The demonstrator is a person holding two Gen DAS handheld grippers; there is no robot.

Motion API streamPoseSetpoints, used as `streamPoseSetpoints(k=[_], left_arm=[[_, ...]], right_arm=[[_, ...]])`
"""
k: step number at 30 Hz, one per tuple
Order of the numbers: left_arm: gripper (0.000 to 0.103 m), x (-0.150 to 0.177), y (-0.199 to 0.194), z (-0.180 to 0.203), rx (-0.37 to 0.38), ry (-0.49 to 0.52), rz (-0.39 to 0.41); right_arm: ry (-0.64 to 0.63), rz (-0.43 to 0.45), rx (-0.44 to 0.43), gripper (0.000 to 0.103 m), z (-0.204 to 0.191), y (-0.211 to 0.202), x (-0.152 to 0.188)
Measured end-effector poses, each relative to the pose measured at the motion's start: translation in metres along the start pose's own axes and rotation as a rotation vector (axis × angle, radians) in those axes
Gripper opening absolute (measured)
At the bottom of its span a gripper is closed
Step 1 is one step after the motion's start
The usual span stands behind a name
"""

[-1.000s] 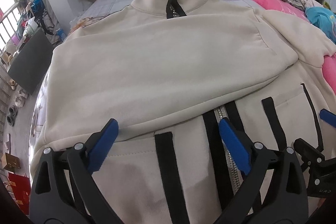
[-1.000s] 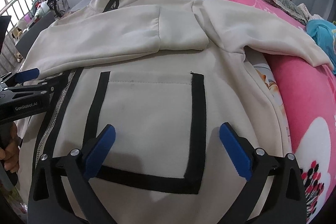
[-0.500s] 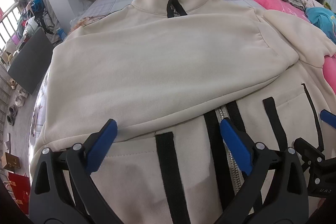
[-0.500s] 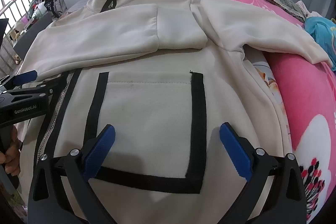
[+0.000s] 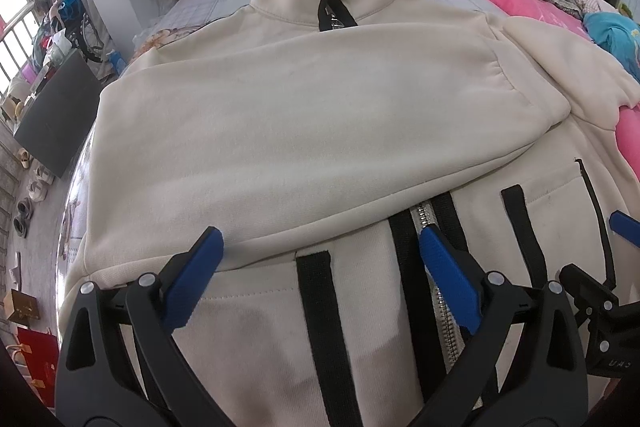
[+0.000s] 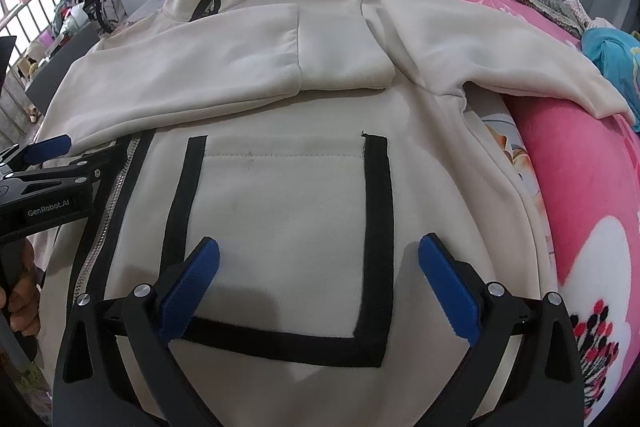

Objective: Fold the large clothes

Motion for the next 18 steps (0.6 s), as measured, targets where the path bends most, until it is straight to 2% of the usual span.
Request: streamPoseSetpoints(k=[18], left_arm=[[0.095,0.0012,0.0012,-0.001,-0.004,-0.004,0.0]], right_arm=[[-0.07,-0.063,-0.017,0.097,0.0001,-0.0002,-0.0031]])
Point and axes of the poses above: each gripper's, at about its wrist camera, not at the fingertips, and y roughly the way its jaws point, z to its right, x to its underside, the point moved 1 cm from there along y, roughly the way its jaws point, and after that the axes turned 6 degrees about -z, right-handed, at the moved point
